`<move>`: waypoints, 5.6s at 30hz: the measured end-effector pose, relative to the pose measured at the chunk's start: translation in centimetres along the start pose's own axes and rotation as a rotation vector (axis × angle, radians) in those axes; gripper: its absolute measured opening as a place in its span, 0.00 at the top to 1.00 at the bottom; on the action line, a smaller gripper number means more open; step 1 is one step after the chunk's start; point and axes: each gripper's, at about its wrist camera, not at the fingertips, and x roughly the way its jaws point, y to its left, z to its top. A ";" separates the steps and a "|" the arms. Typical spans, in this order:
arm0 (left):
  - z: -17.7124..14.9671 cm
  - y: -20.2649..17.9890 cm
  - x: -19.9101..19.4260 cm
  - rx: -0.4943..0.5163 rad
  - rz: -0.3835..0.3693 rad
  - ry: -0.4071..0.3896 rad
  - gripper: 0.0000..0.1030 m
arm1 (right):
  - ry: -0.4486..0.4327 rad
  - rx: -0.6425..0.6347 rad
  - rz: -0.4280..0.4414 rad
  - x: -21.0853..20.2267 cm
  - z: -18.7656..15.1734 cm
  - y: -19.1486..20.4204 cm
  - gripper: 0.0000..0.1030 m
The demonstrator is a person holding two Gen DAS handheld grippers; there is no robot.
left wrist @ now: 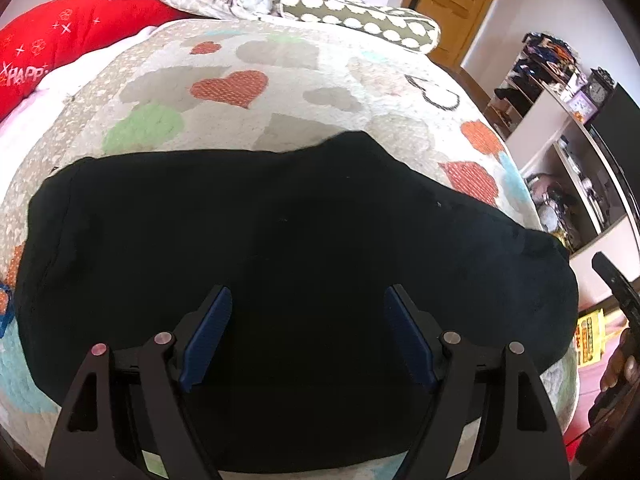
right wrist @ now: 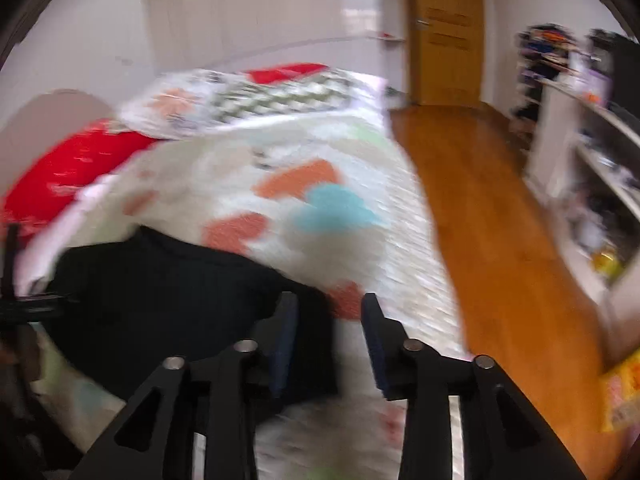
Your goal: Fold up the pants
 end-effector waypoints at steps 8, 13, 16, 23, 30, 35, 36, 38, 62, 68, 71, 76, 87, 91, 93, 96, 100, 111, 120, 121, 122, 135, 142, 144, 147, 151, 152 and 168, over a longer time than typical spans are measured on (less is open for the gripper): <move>0.7 2.0 -0.1 -0.035 0.037 -0.010 0.24 | 0.045 -0.310 0.262 7.3 3.4 11.8 0.50; 1.0 3.1 -0.1 -0.054 0.045 -0.017 0.24 | 0.111 -0.382 0.332 13.0 4.3 16.2 0.50; 1.2 3.4 0.0 -0.053 0.041 -0.013 0.24 | 0.155 -0.408 0.327 15.9 4.2 17.4 0.62; 1.7 3.8 0.3 -0.064 0.030 -0.014 0.24 | 0.127 -0.480 0.307 15.8 4.7 19.0 0.99; 1.8 3.5 0.7 -0.062 0.042 -0.015 0.24 | 0.163 -0.451 0.224 18.8 4.6 19.4 0.99; 1.6 3.1 0.4 -0.056 0.032 -0.020 0.24 | 0.128 -0.341 0.212 15.1 4.7 17.4 0.62; 1.6 3.1 0.3 -0.060 0.029 -0.025 0.24 | 0.115 -0.307 0.217 13.5 4.5 16.5 0.56; 1.6 3.1 0.3 -0.068 0.025 -0.026 0.24 | 0.097 -0.272 0.203 11.1 3.6 14.6 0.54; -2.7 6.3 -6.5 -0.143 0.121 -0.157 0.24 | 0.023 -0.014 0.132 2.6 -2.0 5.0 0.29; -3.7 7.1 -8.8 -0.150 0.148 -0.214 0.23 | -0.006 -0.045 0.179 2.1 -1.1 8.1 0.26; -4.1 6.6 -9.8 -0.114 0.132 -0.256 0.19 | -0.004 -0.058 0.186 2.1 -1.3 9.4 0.25; -4.6 5.3 -10.5 -0.072 0.075 -0.277 0.17 | 0.016 -0.057 0.185 2.0 -1.7 10.6 0.21; -5.8 2.6 -12.1 -0.002 0.056 -0.301 0.17 | 0.018 -0.129 0.188 0.3 -2.6 13.0 0.20; -5.4 2.0 -12.0 -0.002 0.060 -0.293 0.17 | 0.007 -0.166 0.188 -0.8 -2.7 13.6 0.20; -5.3 1.6 -11.8 -0.005 0.051 -0.291 0.17 | 0.006 -0.163 0.192 -1.0 -2.6 13.5 0.20; -5.3 0.8 -11.5 0.011 0.048 -0.287 0.17 | 0.005 -0.154 0.192 -0.8 -2.5 13.0 0.19; -5.4 0.4 -10.9 0.036 0.079 -0.269 0.17 | 0.026 -0.124 0.193 0.4 -2.4 12.3 0.19; -3.0 0.3 -9.7 0.052 0.083 -0.252 0.17 | 0.037 -0.086 0.171 0.9 -2.3 10.8 0.19; -0.4 -1.6 -6.0 0.120 0.084 -0.211 0.17 | 0.032 -0.024 0.078 -0.8 -2.5 6.9 0.18; -0.3 -1.9 -5.7 0.125 0.079 -0.208 0.17 | 0.037 -0.014 0.067 -0.9 -2.6 6.4 0.18; -0.1 -2.2 -5.4 0.133 0.072 -0.206 0.17 | 0.042 -0.005 0.058 -1.0 -2.8 5.9 0.17; 1.9 -6.2 -2.0 0.202 -0.031 -0.148 0.17 | 0.114 0.086 -0.018 -1.6 -5.6 1.2 0.17; 3.3 -9.4 0.3 0.255 -0.154 -0.050 0.17 | 0.143 0.119 0.030 -0.6 -6.6 0.7 0.17; 3.8 -10.7 1.2 0.284 -0.195 -0.020 0.17 | 0.149 0.112 0.047 0.0 -6.9 1.0 0.17; 4.8 -13.4 2.9 0.341 -0.275 0.045 0.17 | 0.154 0.116 0.072 0.9 -7.2 1.3 0.17; 5.0 -17.5 4.8 0.461 -0.319 0.098 0.17 | 0.144 0.143 0.091 2.0 -7.4 1.0 0.16; 4.8 -18.7 5.3 0.510 -0.328 0.109 0.17 | 0.135 0.152 0.102 2.2 -7.4 0.8 0.16; 3.9 -23.4 9.2 0.686 -0.324 0.094 0.17 | 0.074 0.305 0.179 4.3 -5.1 -0.6 0.73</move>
